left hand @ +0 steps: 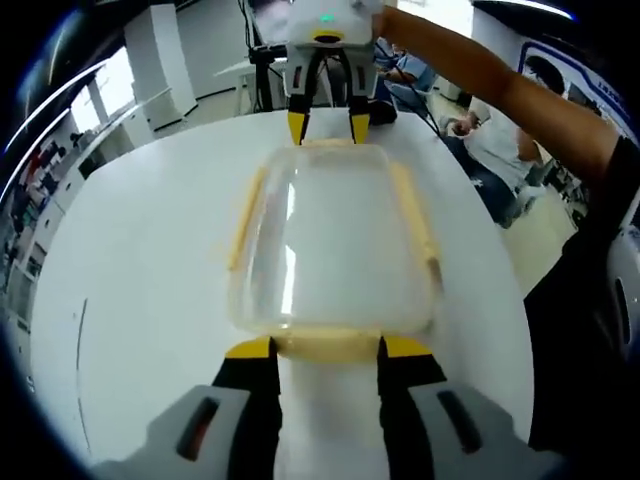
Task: Snap each plastic latch of the storage box into its locked position after aligning the lid with the box until every specified latch is closed and the lid sits flush.
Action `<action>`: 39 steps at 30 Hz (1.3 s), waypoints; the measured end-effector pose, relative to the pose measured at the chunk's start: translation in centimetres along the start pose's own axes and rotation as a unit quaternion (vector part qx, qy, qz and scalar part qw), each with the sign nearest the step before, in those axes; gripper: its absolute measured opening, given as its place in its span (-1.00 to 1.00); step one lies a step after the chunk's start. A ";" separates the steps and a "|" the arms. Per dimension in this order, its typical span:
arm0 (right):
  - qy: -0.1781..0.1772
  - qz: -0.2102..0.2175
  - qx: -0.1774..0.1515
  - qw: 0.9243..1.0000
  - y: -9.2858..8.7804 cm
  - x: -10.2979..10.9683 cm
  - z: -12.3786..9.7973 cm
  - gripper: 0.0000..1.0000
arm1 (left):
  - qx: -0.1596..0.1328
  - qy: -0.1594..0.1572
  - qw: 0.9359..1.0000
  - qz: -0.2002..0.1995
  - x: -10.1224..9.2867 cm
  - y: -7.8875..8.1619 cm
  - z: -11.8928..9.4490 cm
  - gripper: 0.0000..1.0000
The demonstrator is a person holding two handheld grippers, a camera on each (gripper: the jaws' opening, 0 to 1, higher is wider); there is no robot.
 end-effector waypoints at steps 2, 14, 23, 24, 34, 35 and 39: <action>-0.001 -0.001 -0.002 1.000 0.1 0.1 -0.3 -0.31 | 0.001 0.002 1.000 0.003 0.0 0.1 -0.2 -0.31; -0.018 0.004 -0.021 1.000 1.6 1.8 -4.3 -0.31 | -0.017 -0.004 1.000 0.010 1.3 2.0 -3.6 -0.31; -0.030 0.001 -0.026 0.999 2.2 2.4 -6.3 -0.32 | -0.022 0.002 1.000 0.018 1.6 3.0 -5.1 -0.30; -0.033 -0.003 -0.026 0.999 2.3 2.5 -6.6 -0.32 | -0.023 0.002 1.000 0.019 1.6 3.1 -5.3 -0.30; -0.037 0.002 -0.032 0.999 2.9 3.3 -8.3 -0.32 | -0.028 -0.004 0.999 0.030 2.2 4.2 -7.3 -0.31; -0.038 0.003 -0.033 0.999 2.9 3.5 -8.7 -0.31 | -0.030 -0.004 0.999 0.030 2.1 4.4 -7.6 -0.31; -0.043 0.000 -0.040 0.998 3.3 4.3 -9.3 -0.31 | -0.033 -0.005 0.999 0.032 2.1 4.8 -8.4 -0.30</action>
Point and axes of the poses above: the point that each gripper's makers call its tool centre point, and the gripper's own axes: z roughly forward along the fingers, x roughly to its left, y roughly out of its top, the point moved 10 cm from there along -z, roughly backward along the fingers, and after that the axes turned 13 degrees about y, right-handed, at the moved point
